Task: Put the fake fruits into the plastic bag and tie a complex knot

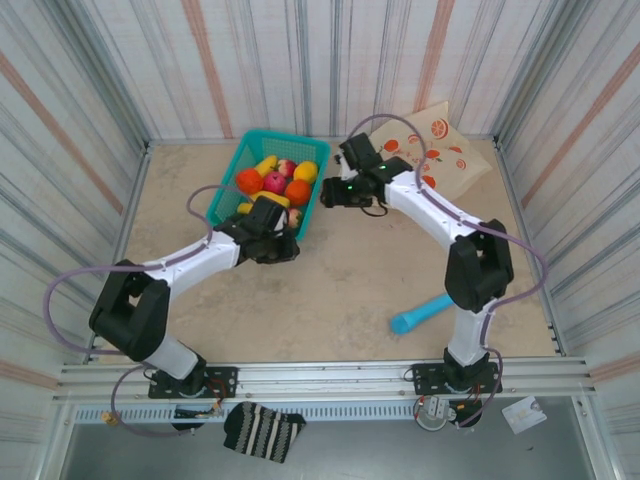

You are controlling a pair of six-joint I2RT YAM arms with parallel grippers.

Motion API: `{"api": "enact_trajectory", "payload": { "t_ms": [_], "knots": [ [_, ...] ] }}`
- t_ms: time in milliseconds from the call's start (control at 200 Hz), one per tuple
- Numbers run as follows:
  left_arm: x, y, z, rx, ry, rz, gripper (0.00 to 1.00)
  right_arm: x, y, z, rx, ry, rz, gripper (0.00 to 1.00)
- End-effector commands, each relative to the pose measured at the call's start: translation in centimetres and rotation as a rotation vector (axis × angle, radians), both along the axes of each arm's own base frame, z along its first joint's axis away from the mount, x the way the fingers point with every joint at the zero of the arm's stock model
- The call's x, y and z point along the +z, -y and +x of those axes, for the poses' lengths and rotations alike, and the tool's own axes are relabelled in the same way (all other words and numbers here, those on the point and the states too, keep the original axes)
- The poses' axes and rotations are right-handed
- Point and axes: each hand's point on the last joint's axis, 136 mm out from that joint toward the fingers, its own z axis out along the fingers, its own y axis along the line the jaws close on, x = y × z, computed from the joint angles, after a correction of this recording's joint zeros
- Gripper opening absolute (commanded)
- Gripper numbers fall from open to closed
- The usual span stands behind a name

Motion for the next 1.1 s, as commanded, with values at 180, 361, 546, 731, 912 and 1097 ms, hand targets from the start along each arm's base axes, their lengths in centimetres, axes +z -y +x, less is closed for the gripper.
{"api": "enact_trajectory", "payload": {
  "t_ms": [180, 361, 546, 731, 912, 1097],
  "knots": [
    [12.2, 3.5, -3.4, -0.343, 0.324, -0.066, 0.54, -2.4, 10.6, 4.0, -0.334, -0.003, -0.138, 0.50],
    [15.8, -1.1, -3.7, -0.316, 0.623, 0.072, 0.63, -3.4, 14.9, 7.0, -0.435, 0.099, -0.460, 0.60],
    [16.5, -2.5, -3.4, -0.254, 0.666, 0.089, 0.63, -5.6, 17.3, 10.0, -0.343, 0.111, -0.851, 0.88],
    [16.3, -1.6, -3.3, -0.271, 0.631, 0.020, 0.63, -6.5, 16.8, 13.1, -0.282, 0.165, -0.988, 0.92],
    [16.6, -2.1, -2.7, -0.241, 0.638, -0.004, 0.62, -5.5, 16.1, 14.9, -0.255, 0.251, -1.063, 0.50],
    [16.5, -2.2, -2.4, -0.235, 0.641, -0.007, 0.61, -1.4, 14.5, 14.5, -0.243, 0.319, -0.926, 0.00]
  ]
}}
